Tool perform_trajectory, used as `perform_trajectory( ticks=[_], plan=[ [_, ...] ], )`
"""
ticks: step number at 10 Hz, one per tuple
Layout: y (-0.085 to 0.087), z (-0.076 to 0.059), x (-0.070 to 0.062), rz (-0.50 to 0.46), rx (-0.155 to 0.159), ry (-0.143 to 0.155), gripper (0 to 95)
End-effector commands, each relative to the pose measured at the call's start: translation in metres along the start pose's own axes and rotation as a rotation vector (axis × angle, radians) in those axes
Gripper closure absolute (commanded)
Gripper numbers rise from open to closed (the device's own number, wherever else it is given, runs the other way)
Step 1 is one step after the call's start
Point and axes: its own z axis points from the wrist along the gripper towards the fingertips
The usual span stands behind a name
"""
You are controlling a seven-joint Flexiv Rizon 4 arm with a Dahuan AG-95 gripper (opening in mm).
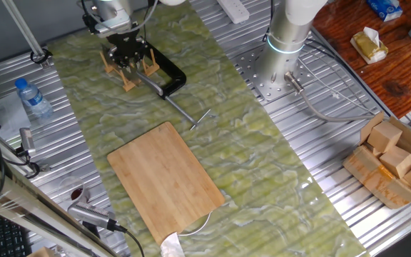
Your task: Put the knife on the cutting board
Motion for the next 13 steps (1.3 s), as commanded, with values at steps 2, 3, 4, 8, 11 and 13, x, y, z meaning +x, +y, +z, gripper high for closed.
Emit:
perform_trajectory(
  ticks=[2,3,4,8,11,13],
  plan=[
    [-0.001,0.000,0.000,0.014,-0.003,0.043,95.0],
    [-0.001,0.000,0.000,0.026,-0.003,0.055,76.0],
    [-0.001,0.000,0.000,0.031,-0.003,0.059,76.0],
    [-0.001,0.000,0.000,-0.058,0.029,0.104,76.0],
    [-0.002,0.006,0.010,-0.131,0.043,0.061,76.0],
    [-0.003,0.015,0.022,-0.164,0.046,0.053,76.0]
  ],
)
